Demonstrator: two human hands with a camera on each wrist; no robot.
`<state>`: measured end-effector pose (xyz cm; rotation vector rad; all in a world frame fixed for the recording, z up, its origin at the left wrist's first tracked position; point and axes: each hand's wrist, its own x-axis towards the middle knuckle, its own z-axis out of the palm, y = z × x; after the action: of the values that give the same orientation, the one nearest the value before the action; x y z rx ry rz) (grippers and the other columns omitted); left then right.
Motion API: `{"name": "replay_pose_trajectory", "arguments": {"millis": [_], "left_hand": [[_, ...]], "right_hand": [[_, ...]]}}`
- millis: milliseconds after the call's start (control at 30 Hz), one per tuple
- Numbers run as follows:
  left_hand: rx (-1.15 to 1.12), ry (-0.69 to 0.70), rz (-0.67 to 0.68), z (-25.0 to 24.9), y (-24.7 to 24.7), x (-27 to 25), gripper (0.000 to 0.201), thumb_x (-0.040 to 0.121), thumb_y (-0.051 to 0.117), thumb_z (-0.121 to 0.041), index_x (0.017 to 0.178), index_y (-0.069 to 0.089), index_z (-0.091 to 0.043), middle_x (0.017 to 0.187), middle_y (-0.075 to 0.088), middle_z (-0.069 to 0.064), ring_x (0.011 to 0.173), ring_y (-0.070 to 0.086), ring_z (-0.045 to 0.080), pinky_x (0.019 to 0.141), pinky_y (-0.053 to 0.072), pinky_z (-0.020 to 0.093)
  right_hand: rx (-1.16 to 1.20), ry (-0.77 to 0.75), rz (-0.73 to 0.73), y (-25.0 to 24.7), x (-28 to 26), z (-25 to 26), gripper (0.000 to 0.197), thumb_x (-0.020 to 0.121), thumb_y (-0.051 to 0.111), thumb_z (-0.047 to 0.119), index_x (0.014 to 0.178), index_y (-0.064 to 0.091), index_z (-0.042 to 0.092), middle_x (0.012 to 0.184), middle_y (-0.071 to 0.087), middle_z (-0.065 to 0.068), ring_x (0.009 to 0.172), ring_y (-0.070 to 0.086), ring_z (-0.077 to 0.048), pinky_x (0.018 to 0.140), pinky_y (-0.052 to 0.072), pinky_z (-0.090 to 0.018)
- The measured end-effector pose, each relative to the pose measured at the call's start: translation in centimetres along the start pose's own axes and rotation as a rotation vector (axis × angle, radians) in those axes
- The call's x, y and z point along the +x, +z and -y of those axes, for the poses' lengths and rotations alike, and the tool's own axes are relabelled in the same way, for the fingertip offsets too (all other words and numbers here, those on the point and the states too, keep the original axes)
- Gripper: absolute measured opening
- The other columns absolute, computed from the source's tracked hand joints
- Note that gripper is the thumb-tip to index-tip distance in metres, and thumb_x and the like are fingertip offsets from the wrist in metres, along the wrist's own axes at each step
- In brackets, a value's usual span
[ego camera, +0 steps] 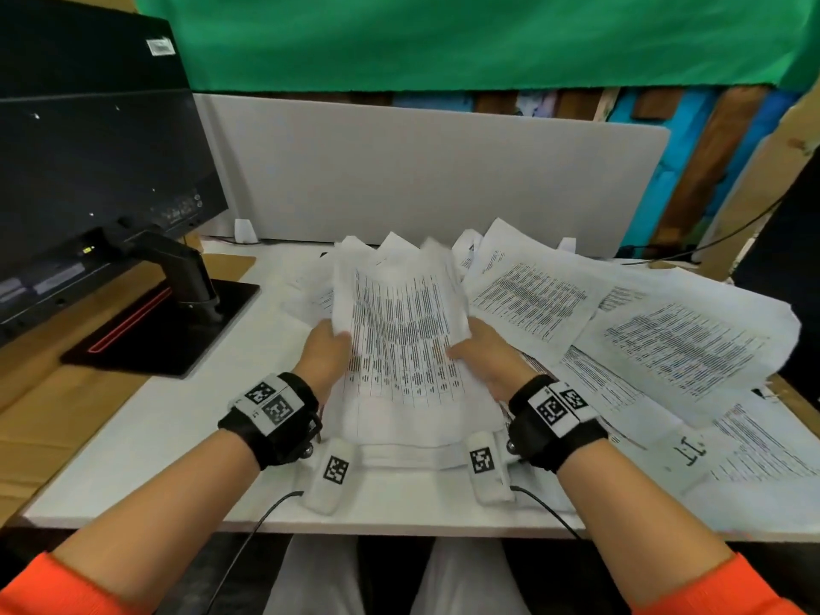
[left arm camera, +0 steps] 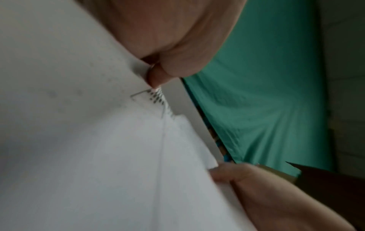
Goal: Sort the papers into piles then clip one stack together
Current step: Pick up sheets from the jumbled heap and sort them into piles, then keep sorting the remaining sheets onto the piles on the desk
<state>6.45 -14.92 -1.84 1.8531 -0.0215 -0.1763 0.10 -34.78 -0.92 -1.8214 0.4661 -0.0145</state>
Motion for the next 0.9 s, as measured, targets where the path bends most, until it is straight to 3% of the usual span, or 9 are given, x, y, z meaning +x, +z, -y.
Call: {"name": "replay_pose_trajectory", "arguments": {"millis": [100, 200, 300, 433, 567, 667, 733, 833, 900], "left_hand": [[-0.110, 0.308, -0.088, -3.3, -1.4, -1.6, 0.024, 0.101, 0.035, -0.012, 0.123, 0.043, -0.009, 0.111, 0.057, -0.005, 0.090, 0.055, 0.001, 0.072, 0.047, 0.014], [-0.122, 0.579, -0.137, -7.0, -3.3, -2.3, 0.026, 0.101, 0.041, -0.027, 0.124, 0.039, -0.015, 0.107, 0.054, -0.017, 0.098, 0.058, -0.001, 0.086, 0.049, 0.020], [-0.219, 0.623, -0.075, -8.5, -5.1, -2.1, 0.050, 0.088, 0.056, -0.049, 0.128, 0.036, -0.026, 0.126, 0.054, -0.014, 0.117, 0.054, 0.004, 0.103, 0.043, 0.032], [-0.306, 0.553, 0.032, -8.2, -5.9, -1.9, 0.087, 0.071, 0.066, -0.065, 0.141, 0.040, -0.020, 0.138, 0.054, -0.006, 0.127, 0.050, 0.009, 0.112, 0.035, 0.043], [-0.199, 0.664, 0.029, -9.2, -4.7, -3.5, 0.077, 0.072, 0.071, -0.053, 0.135, 0.047, -0.017, 0.131, 0.059, -0.003, 0.122, 0.056, 0.011, 0.107, 0.043, 0.042], [-0.365, 0.806, -0.018, -10.2, -5.1, -3.8, 0.045, 0.082, 0.068, -0.029, 0.125, 0.056, -0.022, 0.123, 0.064, -0.006, 0.119, 0.058, 0.010, 0.105, 0.045, 0.036], [-0.352, 0.728, 0.087, -9.5, -5.8, -3.0, 0.044, 0.080, 0.068, -0.032, 0.122, 0.056, -0.030, 0.126, 0.063, -0.008, 0.122, 0.056, 0.012, 0.107, 0.042, 0.038], [-0.113, 0.274, 0.357, -5.6, -6.4, -1.3, 0.083, 0.058, 0.081, -0.050, 0.132, 0.050, -0.027, 0.133, 0.059, -0.004, 0.124, 0.054, 0.016, 0.110, 0.036, 0.047], [-0.021, 0.090, 0.456, -2.6, -6.6, -0.4, 0.098, 0.037, 0.086, -0.062, 0.125, 0.056, -0.031, 0.126, 0.064, -0.007, 0.119, 0.058, 0.015, 0.109, 0.038, 0.048]], "right_hand": [[0.119, -0.290, -0.043, -0.8, -1.5, 3.0, 0.054, 0.092, 0.052, 0.002, 0.142, 0.040, 0.018, 0.134, 0.058, -0.006, 0.119, 0.060, -0.023, 0.102, 0.049, -0.043], [0.191, -0.459, -0.086, -1.8, -2.4, 6.3, 0.050, 0.095, 0.056, 0.018, 0.142, 0.038, 0.023, 0.136, 0.058, 0.001, 0.123, 0.058, -0.019, 0.106, 0.047, -0.046], [0.192, -0.521, -0.060, -2.1, -3.2, 7.9, 0.053, 0.089, 0.063, 0.042, 0.137, 0.047, 0.024, 0.132, 0.062, 0.004, 0.120, 0.061, -0.015, 0.105, 0.047, -0.047], [0.263, -0.567, -0.014, -1.9, -4.1, 8.5, 0.050, 0.085, 0.073, 0.034, 0.130, 0.060, 0.018, 0.123, 0.069, 0.000, 0.115, 0.066, -0.015, 0.103, 0.049, -0.046], [0.419, -0.551, -0.111, -0.7, -4.4, 9.8, 0.034, 0.080, 0.078, 0.028, 0.111, 0.068, 0.019, 0.112, 0.074, -0.004, 0.107, 0.069, -0.023, 0.099, 0.051, -0.049], [0.495, -0.650, -0.111, -0.7, -4.4, 11.2, 0.033, 0.078, 0.080, 0.026, 0.109, 0.067, 0.022, 0.113, 0.074, -0.004, 0.109, 0.068, -0.021, 0.101, 0.051, -0.047], [0.436, -0.621, -0.032, -0.9, -3.7, 10.3, 0.049, 0.075, 0.082, 0.025, 0.120, 0.064, 0.017, 0.118, 0.072, -0.003, 0.112, 0.067, -0.019, 0.103, 0.049, -0.045], [0.145, -0.336, 0.210, 0.0, -2.3, 6.3, 0.079, 0.063, 0.087, 0.041, 0.133, 0.056, 0.019, 0.130, 0.065, -0.002, 0.122, 0.061, -0.018, 0.111, 0.041, -0.049], [0.101, -0.241, 0.253, 0.7, -1.3, 3.7, 0.078, 0.058, 0.088, 0.043, 0.127, 0.060, 0.021, 0.130, 0.065, -0.001, 0.121, 0.061, -0.017, 0.111, 0.040, -0.049]]}}
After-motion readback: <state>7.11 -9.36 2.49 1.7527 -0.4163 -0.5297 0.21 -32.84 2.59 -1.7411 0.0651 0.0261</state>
